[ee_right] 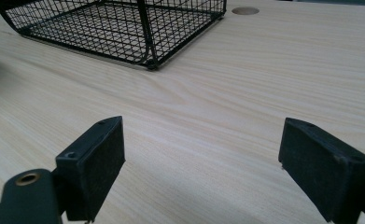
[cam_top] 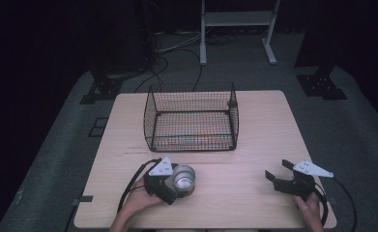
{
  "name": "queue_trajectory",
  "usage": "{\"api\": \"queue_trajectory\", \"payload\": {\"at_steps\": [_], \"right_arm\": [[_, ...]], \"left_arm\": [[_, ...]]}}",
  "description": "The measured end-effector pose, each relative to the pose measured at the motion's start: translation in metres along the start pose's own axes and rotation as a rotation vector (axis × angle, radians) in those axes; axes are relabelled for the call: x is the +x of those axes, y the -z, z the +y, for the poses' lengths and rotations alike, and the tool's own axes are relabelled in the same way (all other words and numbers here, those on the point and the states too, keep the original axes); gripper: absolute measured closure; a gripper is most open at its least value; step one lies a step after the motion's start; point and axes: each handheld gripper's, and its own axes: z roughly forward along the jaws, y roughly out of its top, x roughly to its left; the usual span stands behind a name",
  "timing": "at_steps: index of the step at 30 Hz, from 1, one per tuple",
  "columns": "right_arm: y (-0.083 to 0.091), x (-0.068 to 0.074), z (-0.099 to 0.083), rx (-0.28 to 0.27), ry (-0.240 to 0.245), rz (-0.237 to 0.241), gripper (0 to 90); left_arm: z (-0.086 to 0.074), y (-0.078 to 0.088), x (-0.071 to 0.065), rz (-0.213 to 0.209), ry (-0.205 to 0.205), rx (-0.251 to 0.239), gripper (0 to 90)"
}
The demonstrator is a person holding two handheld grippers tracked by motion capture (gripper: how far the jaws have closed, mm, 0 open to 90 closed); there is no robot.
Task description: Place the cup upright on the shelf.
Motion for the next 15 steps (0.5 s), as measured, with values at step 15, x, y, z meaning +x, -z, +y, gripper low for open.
{"api": "queue_trajectory", "payload": {"at_steps": [15], "right_arm": [[0.0001,-0.0003,0.0000,-0.002,-0.002,0.005,13.7]], "left_arm": [[0.0036,-0.0072,0.0070,-0.052,-0.029,0.030,17.6]]}}
